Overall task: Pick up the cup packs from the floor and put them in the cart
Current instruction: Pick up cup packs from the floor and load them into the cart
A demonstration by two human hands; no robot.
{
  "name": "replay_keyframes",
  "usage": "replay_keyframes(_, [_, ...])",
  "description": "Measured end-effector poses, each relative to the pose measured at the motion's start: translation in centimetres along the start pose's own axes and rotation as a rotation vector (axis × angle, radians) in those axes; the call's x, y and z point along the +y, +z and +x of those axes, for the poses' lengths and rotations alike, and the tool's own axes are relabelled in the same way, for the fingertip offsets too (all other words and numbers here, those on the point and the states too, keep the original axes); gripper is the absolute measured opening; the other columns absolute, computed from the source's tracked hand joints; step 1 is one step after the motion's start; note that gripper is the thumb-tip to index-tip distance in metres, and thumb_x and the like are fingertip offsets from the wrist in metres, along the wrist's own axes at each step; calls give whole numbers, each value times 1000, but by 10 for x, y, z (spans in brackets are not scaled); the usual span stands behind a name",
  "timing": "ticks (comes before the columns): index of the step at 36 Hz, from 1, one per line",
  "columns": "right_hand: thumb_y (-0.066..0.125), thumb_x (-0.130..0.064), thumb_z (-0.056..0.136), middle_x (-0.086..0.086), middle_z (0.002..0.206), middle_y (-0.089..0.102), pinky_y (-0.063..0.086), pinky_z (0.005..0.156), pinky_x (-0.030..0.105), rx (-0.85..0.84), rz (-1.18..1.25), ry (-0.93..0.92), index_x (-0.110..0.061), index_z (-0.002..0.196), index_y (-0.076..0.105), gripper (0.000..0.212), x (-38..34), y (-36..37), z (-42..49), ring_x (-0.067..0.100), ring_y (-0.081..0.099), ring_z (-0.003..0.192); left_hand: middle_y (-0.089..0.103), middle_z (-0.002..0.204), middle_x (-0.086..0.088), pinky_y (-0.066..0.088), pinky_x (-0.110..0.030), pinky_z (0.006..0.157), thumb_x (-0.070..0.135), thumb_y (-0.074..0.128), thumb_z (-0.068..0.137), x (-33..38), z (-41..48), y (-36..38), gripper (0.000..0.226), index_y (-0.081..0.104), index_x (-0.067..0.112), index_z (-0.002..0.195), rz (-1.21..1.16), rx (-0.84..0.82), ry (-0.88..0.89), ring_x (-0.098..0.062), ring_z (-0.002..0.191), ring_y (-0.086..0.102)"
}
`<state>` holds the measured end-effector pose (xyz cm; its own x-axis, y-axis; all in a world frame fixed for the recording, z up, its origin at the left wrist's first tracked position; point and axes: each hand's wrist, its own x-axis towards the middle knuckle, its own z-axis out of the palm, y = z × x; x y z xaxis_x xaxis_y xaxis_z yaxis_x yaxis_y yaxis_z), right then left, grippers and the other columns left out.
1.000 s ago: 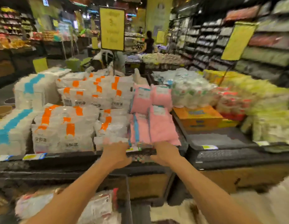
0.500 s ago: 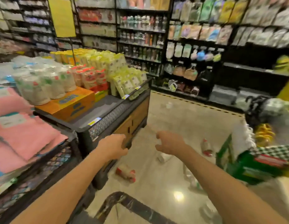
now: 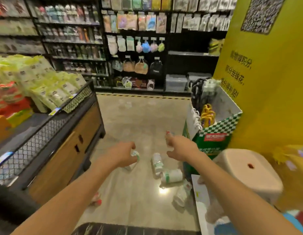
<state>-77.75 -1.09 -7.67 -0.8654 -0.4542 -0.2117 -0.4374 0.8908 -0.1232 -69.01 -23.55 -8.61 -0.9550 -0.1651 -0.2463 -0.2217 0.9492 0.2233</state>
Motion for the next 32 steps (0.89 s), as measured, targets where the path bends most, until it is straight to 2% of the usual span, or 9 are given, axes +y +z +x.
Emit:
replay_keyframes(2, [64, -42, 92, 6, 137, 60, 57, 91, 46, -3, 29, 21, -22, 134, 59, 47, 26, 0, 11, 31, 64, 110, 59, 134, -5, 48, -34, 93, 45, 61, 88, 21, 23, 4, 54, 53, 24, 137, -35, -3, 3, -24, 120, 57])
replay_keyframes(4, [63, -43, 92, 4, 133, 62, 57, 89, 43, -7, 51, 39, -24, 136, 58, 48, 50, 2, 22, 30, 63, 111, 61, 133, -4, 47, -33, 92, 44, 62, 88, 39, 44, 9, 53, 54, 23, 136, -42, -10, 13, -24, 120, 57])
replay_keyframes(7, [64, -44, 92, 4, 123, 65, 53, 82, 39, -37, 76, 71, -22, 132, 59, 46, 81, 11, 38, 28, 63, 108, 62, 131, -3, 47, -34, 92, 44, 62, 89, 60, 72, 18, 51, 54, 23, 135, -28, -35, 26, -23, 118, 58])
replay_keyframes(13, [63, -46, 92, 3, 115, 66, 54, 84, 40, -85, 134, 163, -22, 125, 59, 41, 130, 29, 77, 27, 64, 103, 62, 132, -5, 44, -28, 88, 41, 63, 88, 89, 137, 38, 50, 56, 20, 133, -30, -109, 70, -25, 119, 58])
replay_keyframes(16, [63, -46, 92, 4, 116, 66, 55, 85, 41, -108, 183, 232, -22, 124, 58, 40, 152, 44, 99, 28, 64, 103, 64, 127, -4, 50, -38, 96, 45, 62, 83, 101, 176, 50, 53, 58, 24, 131, -9, -156, 104, -25, 115, 60])
replay_keyframes(20, [62, -45, 91, 4, 111, 67, 57, 86, 41, -138, 247, 343, -22, 115, 58, 34, 182, 74, 132, 27, 64, 99, 66, 124, 0, 50, -35, 90, 43, 65, 82, 114, 238, 76, 50, 59, 25, 128, 18, -212, 184, -22, 112, 61])
replay_keyframes(24, [60, -45, 92, 6, 117, 66, 57, 88, 43, -195, 338, 487, -20, 121, 60, 39, 210, 117, 172, 29, 64, 105, 65, 128, 2, 51, -36, 90, 45, 62, 84, 121, 313, 115, 53, 55, 28, 134, 43, -300, 291, -22, 114, 62])
replay_keyframes(29, [60, -45, 92, 4, 112, 69, 55, 80, 38, -187, 506, 733, -20, 120, 62, 38, 241, 208, 224, 27, 66, 102, 63, 129, 4, 52, -37, 90, 52, 59, 86, 123, 424, 192, 58, 47, 33, 140, 75, -363, 414, -20, 114, 61])
replay_keyframes(32, [65, -42, 92, 1, 125, 68, 49, 83, 30, -177, 638, 864, -22, 131, 61, 44, 256, 274, 252, 25, 64, 114, 61, 132, 4, 53, -39, 90, 50, 59, 86, 121, 481, 251, 60, 44, 32, 141, 73, -409, 420, -22, 116, 61])
